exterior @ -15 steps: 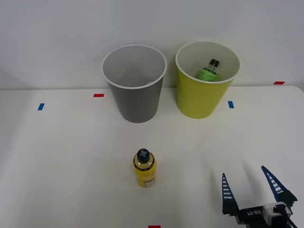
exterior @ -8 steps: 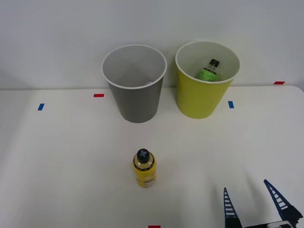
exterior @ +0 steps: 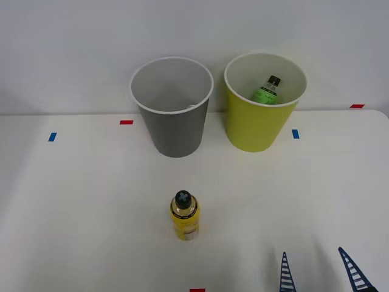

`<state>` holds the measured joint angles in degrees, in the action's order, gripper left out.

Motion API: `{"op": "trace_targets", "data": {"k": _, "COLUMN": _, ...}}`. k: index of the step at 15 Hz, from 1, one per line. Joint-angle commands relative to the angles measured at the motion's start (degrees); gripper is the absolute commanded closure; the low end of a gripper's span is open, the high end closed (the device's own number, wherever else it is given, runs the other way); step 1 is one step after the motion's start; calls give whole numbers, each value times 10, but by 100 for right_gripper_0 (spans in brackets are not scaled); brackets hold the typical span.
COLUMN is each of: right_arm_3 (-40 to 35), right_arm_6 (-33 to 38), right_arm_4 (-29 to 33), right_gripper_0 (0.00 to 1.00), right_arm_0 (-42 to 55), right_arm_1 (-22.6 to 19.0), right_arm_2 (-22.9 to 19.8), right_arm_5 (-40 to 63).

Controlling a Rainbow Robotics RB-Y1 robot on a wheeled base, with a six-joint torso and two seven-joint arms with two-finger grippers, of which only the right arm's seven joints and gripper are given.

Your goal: Put cans in the gray bin, plastic bottles in the light green bin

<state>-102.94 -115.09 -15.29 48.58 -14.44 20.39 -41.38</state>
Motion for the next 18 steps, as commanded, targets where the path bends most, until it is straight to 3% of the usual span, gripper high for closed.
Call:
{"op": "trace_targets", "data": {"k": 1, "right_arm_3": 0, "right_arm_6": -29, "right_arm_4": -55, "right_gripper_0": 0, "right_arm_0": -2, "right_arm_1": -37, "right_arm_2": 30, "right_arm_5": 14}}
{"op": "trace_targets", "data": {"k": 18, "right_arm_3": -1, "right_arm_6": -30, "right_arm_4": -55, "right_gripper_0": 0, "right_arm_0": -13, "right_arm_1": -43, "right_arm_2": 33, "right_arm_5": 25}}
